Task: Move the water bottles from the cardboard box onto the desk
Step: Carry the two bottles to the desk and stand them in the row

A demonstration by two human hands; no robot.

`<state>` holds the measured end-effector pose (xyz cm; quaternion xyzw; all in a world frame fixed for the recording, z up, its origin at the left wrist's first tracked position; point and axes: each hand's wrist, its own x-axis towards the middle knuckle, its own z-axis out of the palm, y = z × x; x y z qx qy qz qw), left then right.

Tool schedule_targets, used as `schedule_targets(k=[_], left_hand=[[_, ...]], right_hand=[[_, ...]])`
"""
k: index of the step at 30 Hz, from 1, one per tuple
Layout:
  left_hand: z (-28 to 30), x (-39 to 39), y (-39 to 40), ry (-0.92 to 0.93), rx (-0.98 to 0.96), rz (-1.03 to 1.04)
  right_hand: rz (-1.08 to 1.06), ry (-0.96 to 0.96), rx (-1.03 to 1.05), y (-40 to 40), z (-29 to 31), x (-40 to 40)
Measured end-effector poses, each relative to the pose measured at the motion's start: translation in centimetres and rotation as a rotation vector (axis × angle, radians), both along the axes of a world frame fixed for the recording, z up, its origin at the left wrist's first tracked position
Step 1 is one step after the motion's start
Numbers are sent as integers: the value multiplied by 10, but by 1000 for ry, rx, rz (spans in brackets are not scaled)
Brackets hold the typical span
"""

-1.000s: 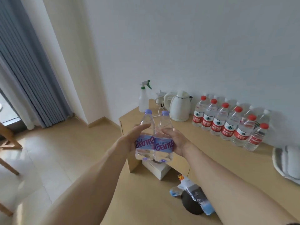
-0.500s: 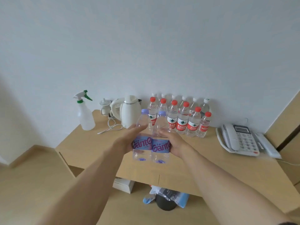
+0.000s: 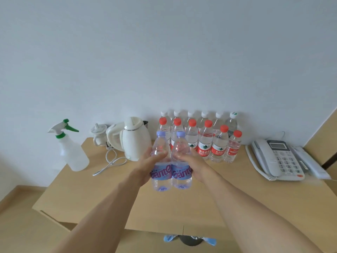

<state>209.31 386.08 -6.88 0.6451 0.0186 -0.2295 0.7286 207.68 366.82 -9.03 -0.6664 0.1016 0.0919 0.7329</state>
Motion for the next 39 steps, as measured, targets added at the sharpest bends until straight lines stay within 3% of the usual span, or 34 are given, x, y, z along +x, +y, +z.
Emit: schedule_targets(k=[17,31,39], left_hand=[[-33,69,18,-269,347,-98],[-59,88,16,-274,414,-48],[-55,90,26,-424,602,-170]], right_hand=[[-127,15,-513,-1,-26,31],[-94,40,-680,9,-32,50],[-105,-47,-773,10,-19,43]])
